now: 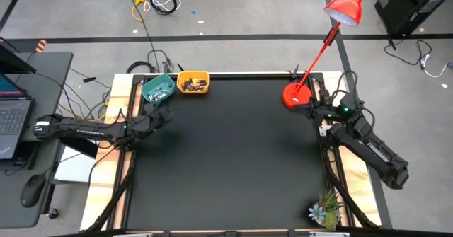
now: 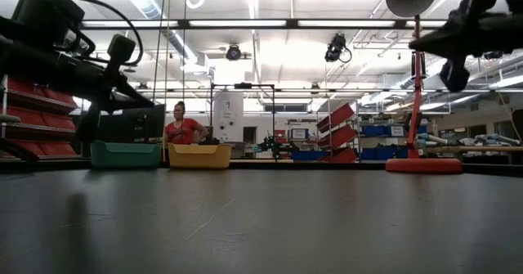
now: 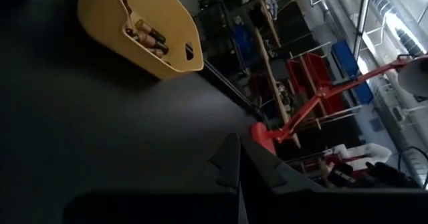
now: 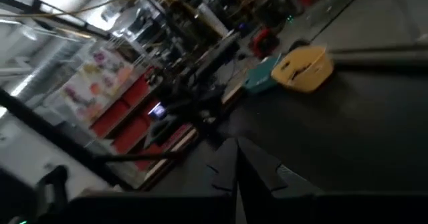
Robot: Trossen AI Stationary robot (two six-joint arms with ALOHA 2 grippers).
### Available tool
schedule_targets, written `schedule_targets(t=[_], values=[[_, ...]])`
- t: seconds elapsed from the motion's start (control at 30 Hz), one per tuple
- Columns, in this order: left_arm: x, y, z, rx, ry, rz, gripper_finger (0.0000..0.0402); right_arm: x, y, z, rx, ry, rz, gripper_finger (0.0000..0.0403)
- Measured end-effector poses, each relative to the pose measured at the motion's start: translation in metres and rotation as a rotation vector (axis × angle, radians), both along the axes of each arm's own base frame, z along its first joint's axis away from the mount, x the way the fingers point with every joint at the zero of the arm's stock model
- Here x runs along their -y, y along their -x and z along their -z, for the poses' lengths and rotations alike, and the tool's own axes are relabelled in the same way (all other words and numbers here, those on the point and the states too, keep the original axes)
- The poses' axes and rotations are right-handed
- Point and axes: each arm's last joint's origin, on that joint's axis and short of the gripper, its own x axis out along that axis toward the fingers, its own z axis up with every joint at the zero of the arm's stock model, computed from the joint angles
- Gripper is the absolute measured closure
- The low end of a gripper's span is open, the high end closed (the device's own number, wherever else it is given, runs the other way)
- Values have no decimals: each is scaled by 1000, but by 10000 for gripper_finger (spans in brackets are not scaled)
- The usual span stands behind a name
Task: Sort batteries
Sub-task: Return to Home Position
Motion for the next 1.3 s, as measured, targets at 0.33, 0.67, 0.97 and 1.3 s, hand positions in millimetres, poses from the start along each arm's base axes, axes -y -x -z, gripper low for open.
schedule_targets(t=[0.33, 0.67, 0.97, 1.3], values=[[2, -1, 4, -239, -199, 150, 394, 12, -12, 51, 110, -181, -26, 388], [5, 2, 18, -719, -594, 420, 394, 17, -11, 57, 42, -70, 120, 369], [5, 2, 18, -729, -606, 424, 394, 17, -11, 57, -80, 318, 133, 370], [4, 3, 20, -873, -739, 436, 393, 17, -11, 56, -235, 825, 121, 371]])
